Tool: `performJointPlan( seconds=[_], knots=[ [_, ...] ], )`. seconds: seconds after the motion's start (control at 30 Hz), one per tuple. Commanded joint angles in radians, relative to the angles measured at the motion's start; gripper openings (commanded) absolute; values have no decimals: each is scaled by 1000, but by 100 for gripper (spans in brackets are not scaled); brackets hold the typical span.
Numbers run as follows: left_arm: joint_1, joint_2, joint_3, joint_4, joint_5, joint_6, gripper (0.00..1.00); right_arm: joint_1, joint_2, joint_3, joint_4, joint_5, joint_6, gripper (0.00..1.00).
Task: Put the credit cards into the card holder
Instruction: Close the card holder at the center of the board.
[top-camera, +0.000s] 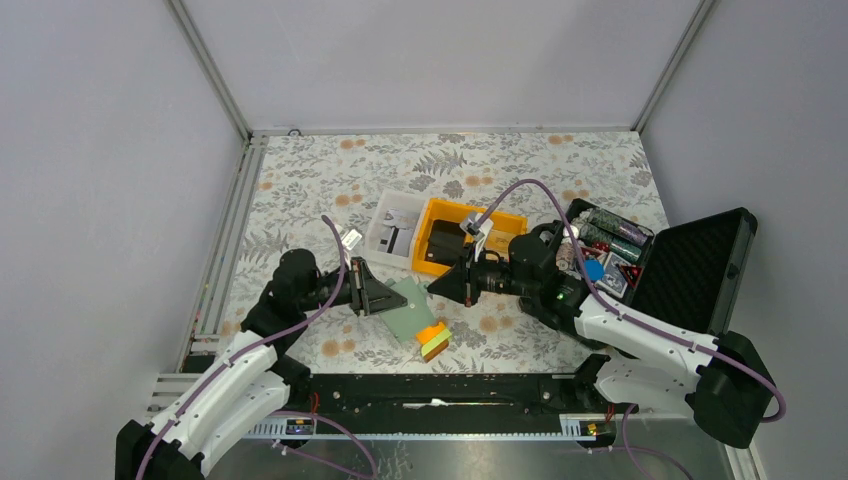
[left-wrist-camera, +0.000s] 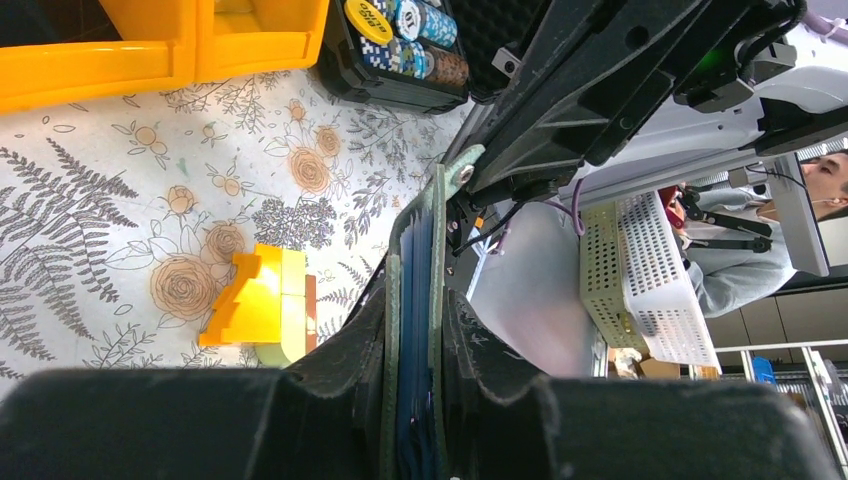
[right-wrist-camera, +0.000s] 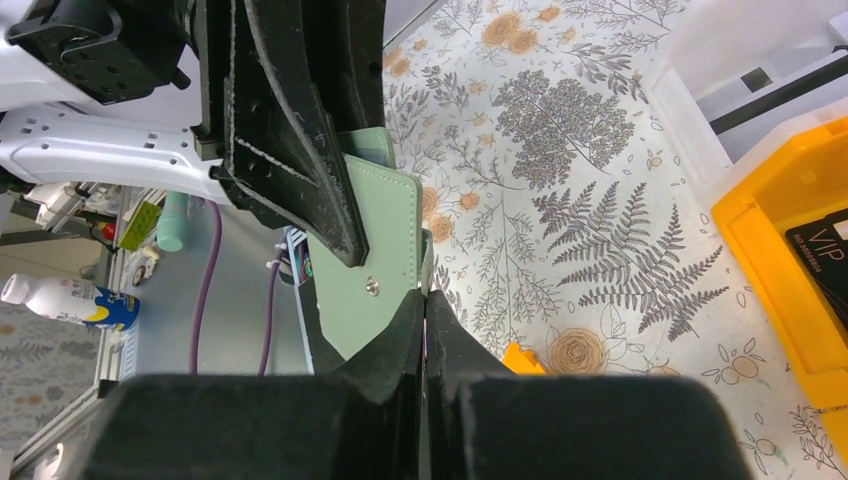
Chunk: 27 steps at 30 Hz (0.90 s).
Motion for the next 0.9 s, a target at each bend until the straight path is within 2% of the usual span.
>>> performJointPlan(
  seconds=[0.0,0.13,0.3,0.67,0.87],
  knots=[
    [-3,0,72,-30,-43,20,0,-4,-4,42,39,-59,-33,0],
    [-3,4,72,-29,-119,-63,0,-2,13,48,14,-116,-55,0],
    [-2,28,34,53,-136,-166,0,20,28,57,-2,-162,-75,0],
    [-3,29,10,82,-149,-211,2,125,135,125,-90,-117,-149,0],
    [-3,31,1,78,-167,-220,0,142,144,137,-124,-119,-166,0]
  ],
)
